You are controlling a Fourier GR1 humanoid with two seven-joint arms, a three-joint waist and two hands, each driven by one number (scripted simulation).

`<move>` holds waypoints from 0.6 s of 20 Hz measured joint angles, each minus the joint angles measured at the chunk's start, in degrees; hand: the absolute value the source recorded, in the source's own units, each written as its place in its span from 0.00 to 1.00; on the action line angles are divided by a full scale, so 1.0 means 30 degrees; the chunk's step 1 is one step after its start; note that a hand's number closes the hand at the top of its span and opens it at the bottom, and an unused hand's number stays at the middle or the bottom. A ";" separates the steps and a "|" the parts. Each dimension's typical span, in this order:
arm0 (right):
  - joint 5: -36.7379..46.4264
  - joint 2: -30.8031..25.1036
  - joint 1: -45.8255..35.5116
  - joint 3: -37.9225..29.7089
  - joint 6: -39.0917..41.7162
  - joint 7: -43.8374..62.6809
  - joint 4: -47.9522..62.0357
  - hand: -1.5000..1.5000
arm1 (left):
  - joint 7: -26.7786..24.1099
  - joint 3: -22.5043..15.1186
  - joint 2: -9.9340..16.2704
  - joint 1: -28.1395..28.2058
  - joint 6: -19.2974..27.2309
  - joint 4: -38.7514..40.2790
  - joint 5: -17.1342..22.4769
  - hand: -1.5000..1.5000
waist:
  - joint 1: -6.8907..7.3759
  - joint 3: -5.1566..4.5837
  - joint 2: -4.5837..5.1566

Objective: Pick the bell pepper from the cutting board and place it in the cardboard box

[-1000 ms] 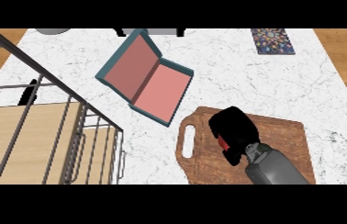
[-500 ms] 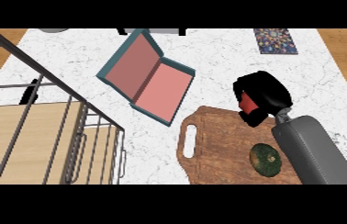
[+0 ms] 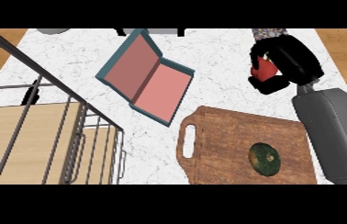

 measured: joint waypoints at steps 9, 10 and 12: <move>-0.1823 0.2078 -0.3071 -0.0149 0.2125 0.0468 -0.0382 1.00 | 0.0194 0.0158 -0.0052 -0.0173 -0.0247 0.0008 -0.0140 0.50 | 0.0041 -0.0029 -0.0012; -0.2018 0.2582 -0.3670 -0.0147 0.2418 0.1000 -0.0284 1.00 | 0.0354 0.0134 -0.0086 -0.0289 -0.0174 0.0074 -0.0243 0.50 | 0.0055 -0.0046 -0.0001; -0.2421 0.3555 -0.4434 -0.0216 0.2803 0.2010 -0.0196 1.00 | 0.0141 0.0250 -0.0018 -0.0230 -0.0261 0.0211 -0.0222 0.50 | 0.0062 -0.0049 -0.0010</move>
